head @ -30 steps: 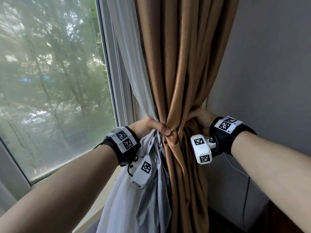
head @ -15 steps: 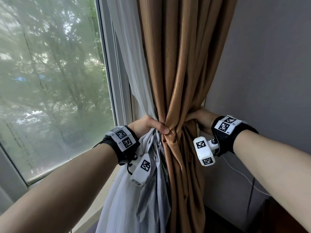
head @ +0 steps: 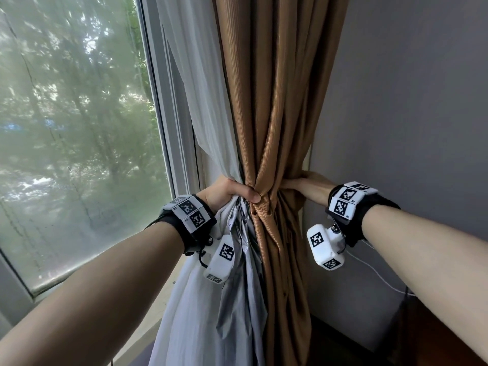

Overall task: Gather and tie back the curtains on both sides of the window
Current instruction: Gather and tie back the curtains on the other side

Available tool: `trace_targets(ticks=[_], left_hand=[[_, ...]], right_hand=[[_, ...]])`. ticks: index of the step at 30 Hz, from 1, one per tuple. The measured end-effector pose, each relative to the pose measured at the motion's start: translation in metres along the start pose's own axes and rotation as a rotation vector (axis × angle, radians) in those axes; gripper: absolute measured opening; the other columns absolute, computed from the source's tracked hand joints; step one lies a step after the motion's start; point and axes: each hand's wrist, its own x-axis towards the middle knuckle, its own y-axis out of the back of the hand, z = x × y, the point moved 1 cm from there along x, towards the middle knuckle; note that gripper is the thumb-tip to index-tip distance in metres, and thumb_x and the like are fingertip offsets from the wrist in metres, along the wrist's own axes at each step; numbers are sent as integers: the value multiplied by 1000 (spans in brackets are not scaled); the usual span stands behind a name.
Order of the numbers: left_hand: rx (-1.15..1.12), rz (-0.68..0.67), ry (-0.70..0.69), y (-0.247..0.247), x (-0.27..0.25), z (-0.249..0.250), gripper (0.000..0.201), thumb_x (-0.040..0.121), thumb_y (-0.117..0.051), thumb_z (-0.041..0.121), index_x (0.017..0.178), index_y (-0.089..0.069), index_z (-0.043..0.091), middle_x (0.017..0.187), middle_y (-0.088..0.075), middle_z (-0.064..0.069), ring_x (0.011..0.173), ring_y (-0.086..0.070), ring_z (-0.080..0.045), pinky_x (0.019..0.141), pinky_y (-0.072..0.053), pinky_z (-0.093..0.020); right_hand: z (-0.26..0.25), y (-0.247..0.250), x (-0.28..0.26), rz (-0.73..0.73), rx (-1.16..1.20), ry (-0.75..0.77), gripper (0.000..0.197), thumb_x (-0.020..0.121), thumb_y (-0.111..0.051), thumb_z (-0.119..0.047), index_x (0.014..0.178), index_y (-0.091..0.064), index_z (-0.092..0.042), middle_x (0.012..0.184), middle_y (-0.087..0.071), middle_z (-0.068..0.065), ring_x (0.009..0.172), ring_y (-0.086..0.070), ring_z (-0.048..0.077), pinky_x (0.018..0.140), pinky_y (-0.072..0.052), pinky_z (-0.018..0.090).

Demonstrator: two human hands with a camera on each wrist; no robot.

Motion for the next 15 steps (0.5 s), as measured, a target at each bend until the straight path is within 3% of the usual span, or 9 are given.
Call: trace_targets(ticks=[1,3,5,7,10,12,14,15], left_hand=[[3,5,-4,-1,0,0,44,60,-63,-9,103,-66,2,86,-80,2,84,-77,-14,80,-59,-27],[-2,14,6,-2,-1,1,45,60,-63,-10,104,-66,1,85,-80,1,83,-77,-14,79,-60,-27],[-3,11,2,-1,-3,2,44,60,-63,-10,103,-66,0,85,-79,0,82,-77,-15,78,-59,-27],[5,8,-15,-1,-4,2,41,60,-64,-10,100,-67,1,84,-79,0,81,-76,-15,79,-59,-27],[11,5,-19,0,-5,1,36,57,-69,-9,91,-71,1,82,-79,-2,78,-76,-16,77,-59,-27],[-3,13,-5,0,-6,2,33,57,-69,-9,87,-74,2,82,-78,-6,77,-76,-18,76,-60,-28],[0,11,5,-1,-7,2,34,60,-64,-10,92,-71,-1,81,-78,-5,78,-76,-18,76,-60,-28],[6,9,5,-1,-8,3,37,61,-63,-9,96,-68,-1,82,-79,-4,78,-76,-17,77,-60,-28]], right_hand=[[-1,-1,-3,4,10,-13,99,58,-83,-70,144,-60,-25,132,-71,-4,113,-67,17,99,-50,30],[-5,-1,-9,8,25,-47,78,79,-80,-57,145,-58,-21,121,-68,-5,95,-64,11,77,-46,24],[-6,1,-9,24,28,-98,69,86,-77,-51,143,-58,-18,105,-66,-5,84,-59,6,65,-40,24],[-7,-1,-11,10,58,-141,74,76,-82,-56,136,-63,-17,96,-68,-6,82,-61,7,66,-41,25],[-3,-7,-12,-72,104,-182,97,36,-85,-73,115,-72,-18,92,-73,3,76,-64,19,74,-50,33],[0,-11,-11,-124,119,-210,97,37,-79,-75,115,-72,-17,107,-75,14,95,-71,31,95,-59,48],[-1,-11,-13,-138,106,-226,96,40,-76,-75,115,-72,-15,110,-74,18,101,-73,36,95,-60,56],[-2,-10,-13,-141,91,-228,95,42,-76,-74,114,-72,-13,108,-74,18,99,-74,36,93,-62,54]])
